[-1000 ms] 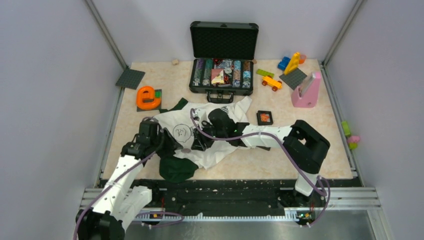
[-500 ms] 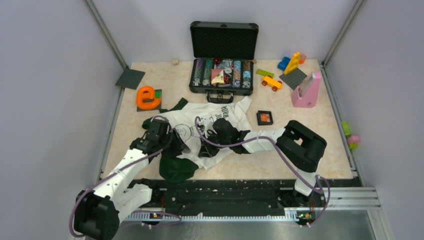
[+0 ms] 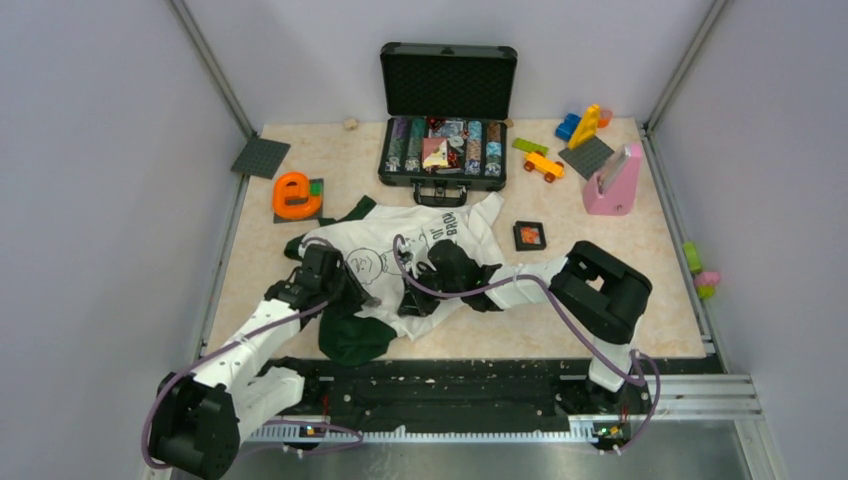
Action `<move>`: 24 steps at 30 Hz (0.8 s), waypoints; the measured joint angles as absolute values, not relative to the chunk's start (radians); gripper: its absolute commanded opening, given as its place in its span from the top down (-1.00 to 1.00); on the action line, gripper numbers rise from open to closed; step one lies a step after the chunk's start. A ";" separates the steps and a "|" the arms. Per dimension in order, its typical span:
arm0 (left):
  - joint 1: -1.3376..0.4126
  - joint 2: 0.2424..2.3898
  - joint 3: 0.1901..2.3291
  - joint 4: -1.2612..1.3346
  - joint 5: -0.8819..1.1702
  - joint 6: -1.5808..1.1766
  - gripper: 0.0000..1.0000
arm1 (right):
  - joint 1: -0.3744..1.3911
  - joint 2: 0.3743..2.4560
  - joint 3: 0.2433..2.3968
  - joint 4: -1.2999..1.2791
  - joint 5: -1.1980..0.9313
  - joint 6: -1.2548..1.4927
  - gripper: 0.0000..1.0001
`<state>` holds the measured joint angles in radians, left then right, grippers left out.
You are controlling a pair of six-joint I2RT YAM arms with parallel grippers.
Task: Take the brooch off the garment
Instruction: Remove the brooch from the clothes.
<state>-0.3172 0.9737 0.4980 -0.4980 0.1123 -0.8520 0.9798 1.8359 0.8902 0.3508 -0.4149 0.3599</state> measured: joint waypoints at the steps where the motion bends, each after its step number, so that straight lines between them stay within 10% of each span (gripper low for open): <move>1: -0.317 0.973 0.492 -0.490 0.109 -0.857 0.29 | 0.980 1.836 0.890 0.355 -0.415 0.361 0.81; 15: -0.317 0.969 0.492 -0.450 0.081 -0.886 0.94 | 0.980 1.836 0.890 0.360 -0.414 0.364 0.82; 24: -0.319 0.906 0.590 -0.540 0.051 -0.823 1.00 | 0.980 1.827 0.890 0.352 -0.408 0.342 0.77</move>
